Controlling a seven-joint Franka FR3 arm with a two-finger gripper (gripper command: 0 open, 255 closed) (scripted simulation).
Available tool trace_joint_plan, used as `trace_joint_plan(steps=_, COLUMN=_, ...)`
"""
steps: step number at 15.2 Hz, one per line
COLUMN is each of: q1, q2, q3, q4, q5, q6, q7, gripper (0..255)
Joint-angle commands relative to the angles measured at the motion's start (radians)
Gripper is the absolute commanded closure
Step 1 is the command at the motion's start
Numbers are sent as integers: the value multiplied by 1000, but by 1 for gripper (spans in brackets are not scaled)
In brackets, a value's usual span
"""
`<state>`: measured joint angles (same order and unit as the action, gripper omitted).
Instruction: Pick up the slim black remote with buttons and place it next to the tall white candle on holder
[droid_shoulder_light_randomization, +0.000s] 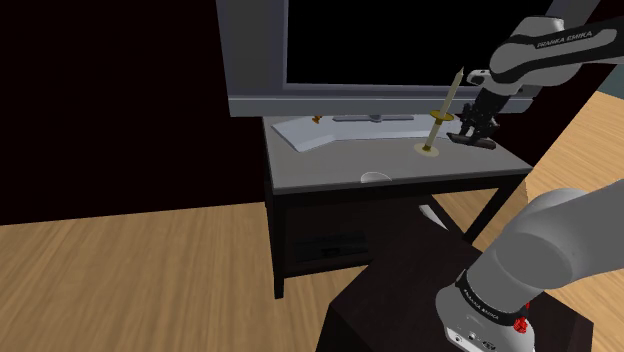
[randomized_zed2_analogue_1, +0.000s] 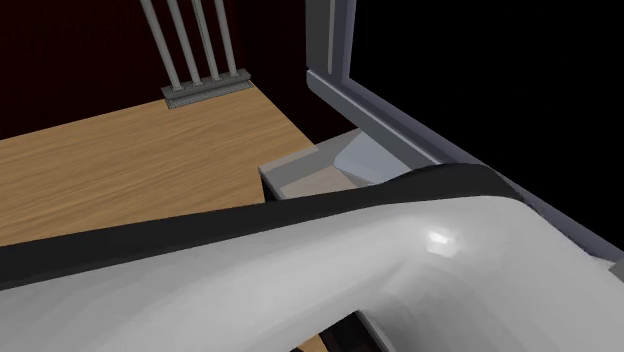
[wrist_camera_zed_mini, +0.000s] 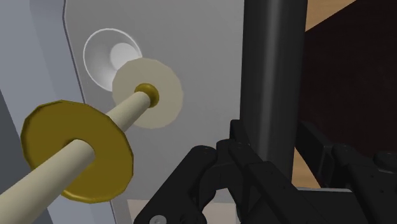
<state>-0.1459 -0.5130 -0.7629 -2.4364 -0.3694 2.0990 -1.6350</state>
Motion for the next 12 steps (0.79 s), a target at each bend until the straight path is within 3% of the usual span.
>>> trace_joint_plan(steps=1, q1=2, q2=11, q3=-11, q4=-19, q5=-2, q6=31, q7=0, gripper=255)
trace_joint_plan(steps=12, q1=29, q2=102, q3=-89, q4=-106, q5=2, q6=207, q7=-21, gripper=255)
